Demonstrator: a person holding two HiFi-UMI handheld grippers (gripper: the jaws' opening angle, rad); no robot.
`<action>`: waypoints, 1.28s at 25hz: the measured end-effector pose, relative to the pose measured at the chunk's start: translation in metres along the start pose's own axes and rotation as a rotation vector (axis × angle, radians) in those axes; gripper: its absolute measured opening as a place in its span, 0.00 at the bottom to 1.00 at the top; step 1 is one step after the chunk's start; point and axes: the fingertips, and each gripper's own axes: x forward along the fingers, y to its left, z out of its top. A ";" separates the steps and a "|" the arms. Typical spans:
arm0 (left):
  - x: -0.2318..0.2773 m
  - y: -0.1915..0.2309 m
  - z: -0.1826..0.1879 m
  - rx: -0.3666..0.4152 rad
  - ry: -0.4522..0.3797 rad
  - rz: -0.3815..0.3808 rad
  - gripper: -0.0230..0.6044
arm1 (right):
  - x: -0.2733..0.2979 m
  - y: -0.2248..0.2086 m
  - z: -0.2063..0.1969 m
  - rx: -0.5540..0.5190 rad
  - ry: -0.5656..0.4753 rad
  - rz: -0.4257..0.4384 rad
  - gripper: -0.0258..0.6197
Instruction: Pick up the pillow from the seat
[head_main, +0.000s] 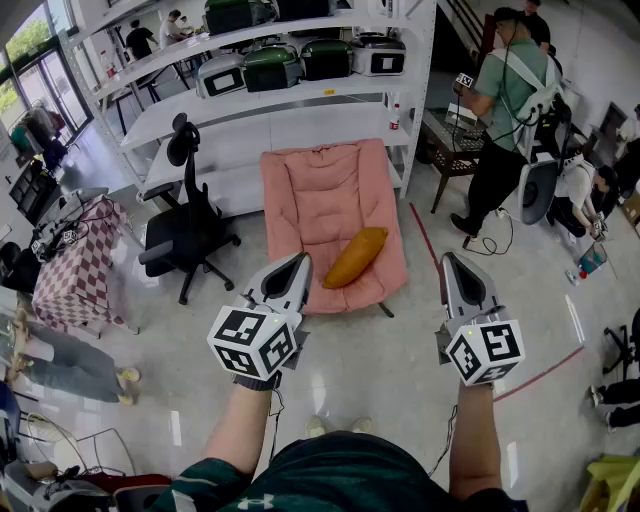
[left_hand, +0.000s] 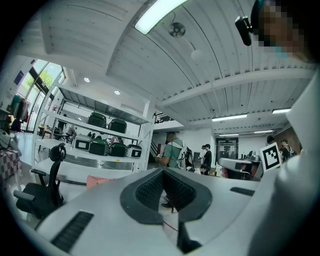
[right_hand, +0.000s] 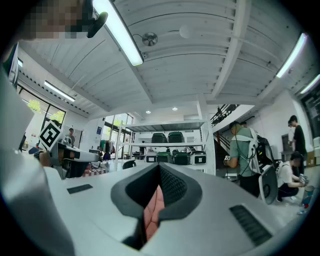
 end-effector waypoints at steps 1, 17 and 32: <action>0.000 -0.001 -0.001 0.000 -0.001 0.001 0.04 | -0.001 0.000 -0.001 -0.001 0.000 0.001 0.04; 0.008 -0.003 0.002 -0.004 -0.009 0.010 0.04 | 0.006 -0.007 0.002 0.047 -0.019 0.033 0.04; 0.031 -0.025 -0.009 0.007 -0.007 0.050 0.04 | 0.001 -0.044 -0.015 0.066 -0.013 0.061 0.04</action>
